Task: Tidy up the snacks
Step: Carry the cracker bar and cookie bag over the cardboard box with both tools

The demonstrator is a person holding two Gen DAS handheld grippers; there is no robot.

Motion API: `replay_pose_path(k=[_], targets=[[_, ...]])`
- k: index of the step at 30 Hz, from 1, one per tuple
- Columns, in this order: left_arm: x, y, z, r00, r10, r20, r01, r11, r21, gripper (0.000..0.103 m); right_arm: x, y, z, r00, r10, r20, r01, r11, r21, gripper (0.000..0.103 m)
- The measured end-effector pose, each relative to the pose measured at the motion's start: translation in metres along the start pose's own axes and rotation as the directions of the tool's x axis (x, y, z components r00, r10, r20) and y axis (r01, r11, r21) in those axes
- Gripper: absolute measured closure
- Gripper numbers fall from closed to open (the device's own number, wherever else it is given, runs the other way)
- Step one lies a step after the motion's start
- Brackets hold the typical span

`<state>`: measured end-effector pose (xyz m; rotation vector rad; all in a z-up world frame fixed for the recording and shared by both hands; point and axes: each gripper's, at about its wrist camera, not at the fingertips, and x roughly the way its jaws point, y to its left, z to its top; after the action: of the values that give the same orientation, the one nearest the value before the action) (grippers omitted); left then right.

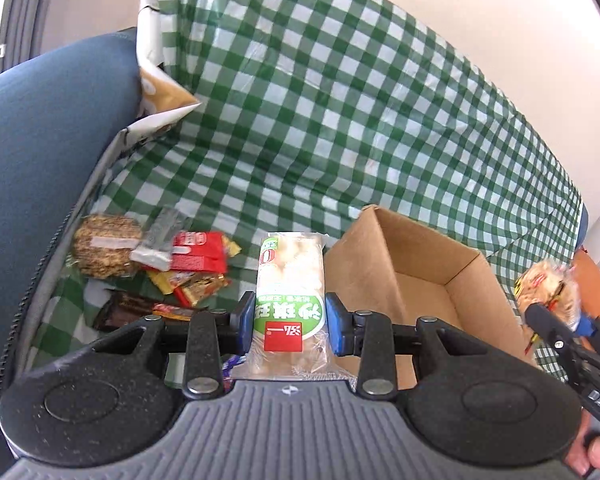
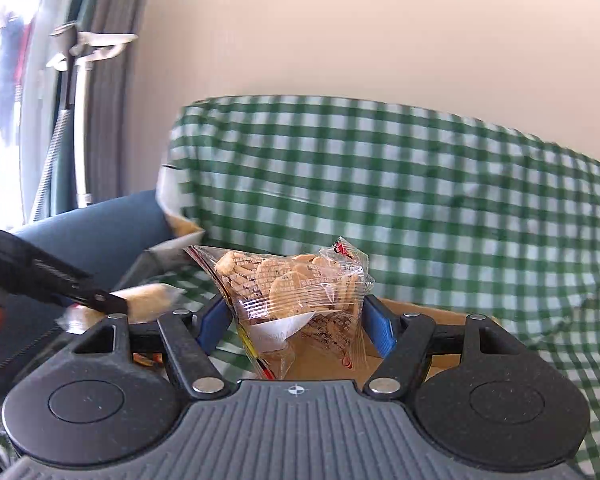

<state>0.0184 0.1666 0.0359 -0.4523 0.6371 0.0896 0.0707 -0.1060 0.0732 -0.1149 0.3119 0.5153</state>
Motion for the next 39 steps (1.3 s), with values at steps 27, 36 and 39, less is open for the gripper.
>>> replay_pose_path(k=[27,36,39], targets=[[0.016,-0.069,-0.011,0.985,-0.13,0.113,0.122,0.99,0.076,0.064,-0.021,-0.069,-0.027,0.988,-0.148,-0.032,0.15,0.987,0.054,0.031],[0.011,-0.069,-0.01,0.979,-0.147,0.139,0.137,0.988,0.076,0.064,-0.025,-0.061,-0.027,0.986,-0.163,-0.03,0.164,0.985,0.043,0.031],[0.01,-0.069,-0.01,0.977,-0.154,0.146,0.144,0.987,0.073,0.064,-0.024,-0.061,-0.028,0.986,-0.164,-0.036,0.166,0.985,0.042,0.031]])
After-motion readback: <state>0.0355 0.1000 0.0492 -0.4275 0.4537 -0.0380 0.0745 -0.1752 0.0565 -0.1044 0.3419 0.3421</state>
